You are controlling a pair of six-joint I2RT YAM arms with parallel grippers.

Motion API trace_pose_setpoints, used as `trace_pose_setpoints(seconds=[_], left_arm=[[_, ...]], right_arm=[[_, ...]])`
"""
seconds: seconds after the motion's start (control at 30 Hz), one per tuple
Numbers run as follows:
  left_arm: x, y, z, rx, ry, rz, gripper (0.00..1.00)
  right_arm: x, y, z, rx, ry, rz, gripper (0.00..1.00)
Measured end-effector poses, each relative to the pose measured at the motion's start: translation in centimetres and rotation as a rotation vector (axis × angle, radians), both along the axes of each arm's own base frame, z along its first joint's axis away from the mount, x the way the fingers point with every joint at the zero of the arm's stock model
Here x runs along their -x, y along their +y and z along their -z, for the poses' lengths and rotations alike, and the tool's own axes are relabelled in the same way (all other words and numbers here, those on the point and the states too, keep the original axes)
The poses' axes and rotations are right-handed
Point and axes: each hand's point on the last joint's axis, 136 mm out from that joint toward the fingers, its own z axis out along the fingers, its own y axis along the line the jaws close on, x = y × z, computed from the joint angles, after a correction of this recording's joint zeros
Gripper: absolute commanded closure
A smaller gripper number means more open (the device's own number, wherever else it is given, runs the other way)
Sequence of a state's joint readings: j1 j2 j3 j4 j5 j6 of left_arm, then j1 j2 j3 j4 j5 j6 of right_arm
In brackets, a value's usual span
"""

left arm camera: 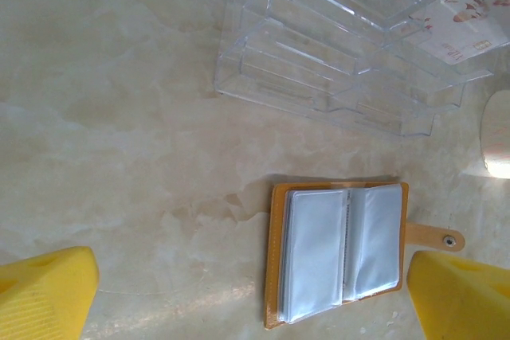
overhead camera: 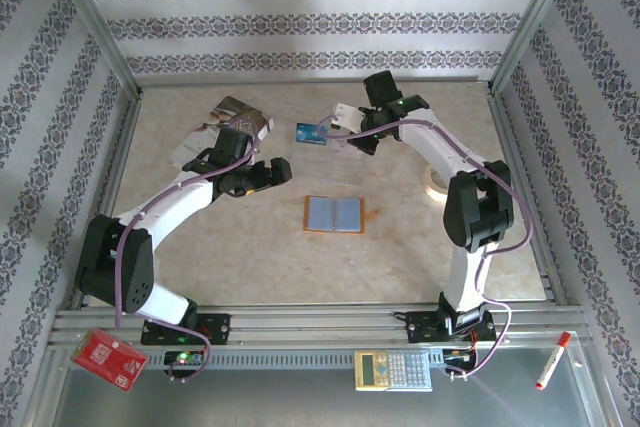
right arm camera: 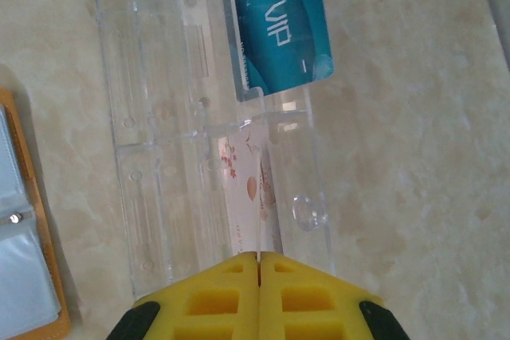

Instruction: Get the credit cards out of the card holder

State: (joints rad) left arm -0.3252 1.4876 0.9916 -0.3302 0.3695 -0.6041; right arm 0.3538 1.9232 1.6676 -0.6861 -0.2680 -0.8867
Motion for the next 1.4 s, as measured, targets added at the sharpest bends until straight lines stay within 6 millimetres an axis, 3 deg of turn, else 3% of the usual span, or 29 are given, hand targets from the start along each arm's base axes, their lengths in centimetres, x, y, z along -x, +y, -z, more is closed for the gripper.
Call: trace_pose_setpoints(seconds=[0.33,0.63,0.73,0.83,1.2,1.4], left_arm=[[0.4,-0.2,0.4,0.013,0.018,0.007,0.00],[0.8,-0.1,1.0,0.012,0.034,0.008,0.00],[0.9,0.1,1.1,0.016,0.040,0.005,0.00],[0.9,0.0,1.0,0.022,0.040,0.006,0.00],[1.0,-0.2,1.0,0.034,0.044,0.010,0.00],[1.2,-0.2,1.3,0.038,0.053,0.004,0.00]], right_arm=[[-0.4,1.1,0.7,0.034,-0.005,-0.064,1.00],[-0.4,1.1,2.5,0.072,0.035,-0.085,1.00],[-0.3,0.9,2.7,0.084,0.040,-0.083,0.90],[-0.5,0.8,2.3,0.090,0.031,-0.077,0.84],[-1.1,0.8,1.1,0.085,0.000,-0.060,0.84],[0.1,1.0,-1.7,-0.010,-0.012,0.010,0.73]])
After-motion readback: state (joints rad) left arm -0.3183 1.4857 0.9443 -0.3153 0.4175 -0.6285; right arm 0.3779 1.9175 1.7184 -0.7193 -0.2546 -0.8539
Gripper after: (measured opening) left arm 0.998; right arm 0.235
